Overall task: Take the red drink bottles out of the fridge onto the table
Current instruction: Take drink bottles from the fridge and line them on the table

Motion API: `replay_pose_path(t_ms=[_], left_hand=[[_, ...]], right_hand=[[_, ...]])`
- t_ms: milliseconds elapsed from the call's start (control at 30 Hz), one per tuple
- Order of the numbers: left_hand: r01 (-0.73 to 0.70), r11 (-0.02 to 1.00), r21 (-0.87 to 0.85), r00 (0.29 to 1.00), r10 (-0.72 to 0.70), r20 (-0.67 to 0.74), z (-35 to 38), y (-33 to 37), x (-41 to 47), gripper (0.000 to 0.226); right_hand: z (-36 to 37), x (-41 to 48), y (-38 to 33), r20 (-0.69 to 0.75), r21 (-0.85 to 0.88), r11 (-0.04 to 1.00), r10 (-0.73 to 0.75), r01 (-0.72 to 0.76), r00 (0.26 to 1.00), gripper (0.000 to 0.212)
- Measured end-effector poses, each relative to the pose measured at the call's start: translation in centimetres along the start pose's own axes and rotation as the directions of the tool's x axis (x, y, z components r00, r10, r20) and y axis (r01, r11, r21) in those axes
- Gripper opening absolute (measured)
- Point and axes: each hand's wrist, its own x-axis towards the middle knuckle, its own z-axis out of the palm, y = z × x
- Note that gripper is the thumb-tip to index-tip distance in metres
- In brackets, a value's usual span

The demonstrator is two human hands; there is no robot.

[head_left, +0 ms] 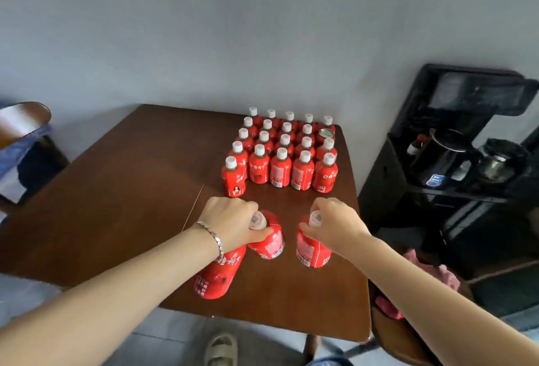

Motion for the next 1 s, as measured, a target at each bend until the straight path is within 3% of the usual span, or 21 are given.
replay_pose_path(t_ms=[200,400,467,633,800,867,1000], left_hand=[[-0.134,0.991,-0.004,0.990,0.134,0.043,4.5,-8.4,8.2,0.048],[-0.274,0.954,-0.120,0.928,0.230,-0.292,8.9,-13.0,12.6,0.049],[-0.307,0.942,-0.137,0.922,0.258,-0.289,10.5,-14.0,13.9,0.048],[-0.326,0.930,-0.172,0.935,0.289,-0.207,12.3,-14.1,15.9,0.046],[-0.335,0.920,-0.202,0.932,0.292,-0.216,12.8,-14.0,16.6,0.046],[-0.348,0.919,-0.184,0.930,0.314,-0.192,12.7,-14.0,16.9,0.044],[-0.334,0.921,-0.200,0.936,0.299,-0.188,12.7,-13.6,17.5,0.041]], right_hand=[[5.0,11.7,-3.3,0.093,0.161,0.974,0.146,-0.160,0.985,0.027],[7.9,19.7,-6.2,0.083,0.276,0.929,0.234,-0.248,0.969,0.027],[8.8,22.3,-7.0,0.073,0.302,0.921,0.236,-0.247,0.969,0.027],[10.7,26.2,-8.0,0.119,0.365,0.901,0.205,-0.235,0.971,0.032],[10.6,27.1,-7.7,0.147,0.414,0.892,0.128,-0.179,0.981,0.033],[9.5,26.4,-6.8,0.202,0.417,0.898,0.062,-0.143,0.977,0.046],[7.8,23.2,-4.6,0.355,0.147,0.986,-0.123,0.074,0.927,0.081]])
